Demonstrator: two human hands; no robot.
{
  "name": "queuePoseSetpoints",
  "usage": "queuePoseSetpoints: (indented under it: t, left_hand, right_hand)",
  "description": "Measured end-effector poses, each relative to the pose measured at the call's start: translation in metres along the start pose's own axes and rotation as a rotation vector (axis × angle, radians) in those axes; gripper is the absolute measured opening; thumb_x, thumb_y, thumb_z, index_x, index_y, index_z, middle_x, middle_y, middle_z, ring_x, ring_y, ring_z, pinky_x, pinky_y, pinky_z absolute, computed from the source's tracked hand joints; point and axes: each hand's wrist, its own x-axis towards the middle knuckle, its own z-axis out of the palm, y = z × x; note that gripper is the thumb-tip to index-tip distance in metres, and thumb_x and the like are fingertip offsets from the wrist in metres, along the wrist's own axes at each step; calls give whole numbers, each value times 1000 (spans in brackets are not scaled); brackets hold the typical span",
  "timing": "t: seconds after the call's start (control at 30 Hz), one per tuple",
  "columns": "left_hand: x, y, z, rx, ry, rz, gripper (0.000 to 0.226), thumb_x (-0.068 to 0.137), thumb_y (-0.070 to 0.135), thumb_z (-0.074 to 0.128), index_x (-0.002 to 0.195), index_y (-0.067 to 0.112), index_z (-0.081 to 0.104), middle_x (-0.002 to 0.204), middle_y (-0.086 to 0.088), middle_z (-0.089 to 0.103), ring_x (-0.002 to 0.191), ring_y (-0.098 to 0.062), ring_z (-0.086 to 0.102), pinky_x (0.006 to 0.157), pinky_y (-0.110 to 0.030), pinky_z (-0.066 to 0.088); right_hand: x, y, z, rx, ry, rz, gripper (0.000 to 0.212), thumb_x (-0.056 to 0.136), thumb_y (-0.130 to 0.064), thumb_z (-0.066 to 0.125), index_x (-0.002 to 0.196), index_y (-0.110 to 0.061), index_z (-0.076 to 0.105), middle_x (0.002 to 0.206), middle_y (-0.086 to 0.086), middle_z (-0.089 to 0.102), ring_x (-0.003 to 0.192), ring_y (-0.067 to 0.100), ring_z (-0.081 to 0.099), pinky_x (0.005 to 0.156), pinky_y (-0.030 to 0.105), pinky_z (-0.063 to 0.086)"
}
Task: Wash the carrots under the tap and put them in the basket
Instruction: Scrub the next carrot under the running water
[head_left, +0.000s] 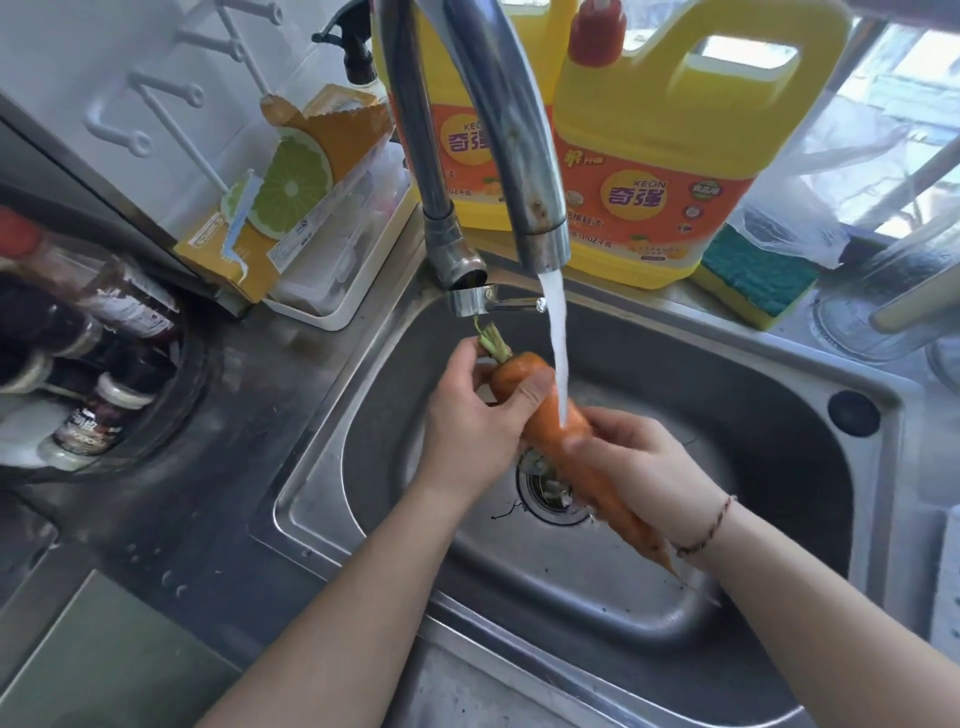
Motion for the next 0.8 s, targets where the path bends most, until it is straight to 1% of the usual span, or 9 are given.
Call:
queuePoseSetpoints:
  t: [0.1,0.17,0.23,0.27,0.37,0.47,0.57,0.7,0.8]
  left_hand:
    - [-2,-2,0,33,-49,21,47,74,60,72,105,26,61,99,8,69,96,-19,70,77,-50,60]
    - [-1,-2,-3,-114,-121,-82,32,86,38,74,110,21,62,107,-5,71,100,-25,71,75,-46,62]
    - [0,0,-9,-226,-190,-153,14,96,13,62,109,14,62,101,-6,72,89,-22,72,69,-38,62]
    - [0,1,-14,-259,-232,-158,14,97,8,57,108,14,62,95,-3,73,82,-19,72,66,-34,61]
    - [0,3,-25,-295,-351,-113,16,92,8,62,106,15,65,89,2,73,79,-21,71,63,-32,60]
    - [-2,6,-26,-272,-434,-96,29,83,9,68,111,14,64,102,-2,72,88,-27,68,64,-35,60]
    - [-4,6,-21,-250,-411,-108,31,77,11,65,108,18,67,101,-2,72,84,-24,68,63,-34,60]
    - [-10,7,-11,-245,-318,-151,26,70,13,63,92,24,68,83,7,72,75,-16,70,59,-32,58]
    - [-11,7,-4,-222,-262,-173,23,69,15,61,89,23,69,82,6,73,77,-20,70,64,-39,62]
  right_hand:
    - [0,1,6,-231,132,-51,44,88,-59,60,87,-16,68,62,-1,61,51,11,50,49,30,43]
    - [-1,0,5,-280,141,-78,47,87,-62,55,83,-17,67,58,-3,60,49,10,50,47,27,42]
    - [-3,0,-1,-227,96,-94,47,88,-61,58,84,-15,67,56,-4,57,49,11,49,47,28,42]
    - [-4,1,-4,-179,56,-93,49,86,-63,60,86,-15,67,58,-1,58,51,13,51,47,29,42]
    - [-7,5,-13,-73,-71,-63,57,73,-72,61,96,-20,69,81,18,68,59,24,56,54,37,46]
    - [-12,10,-18,40,-127,-32,60,67,-72,65,99,-22,70,84,19,66,61,29,53,56,40,42]
    - [-15,11,-18,3,-119,-38,61,66,-74,64,98,-23,70,80,15,67,59,28,54,54,37,43]
    - [-20,9,-17,-126,-47,-87,55,70,-74,59,91,-24,69,79,18,67,53,21,55,49,32,45]
    - [-22,8,-15,-178,28,-102,53,72,-73,56,89,-24,69,72,11,68,49,15,54,46,28,44]
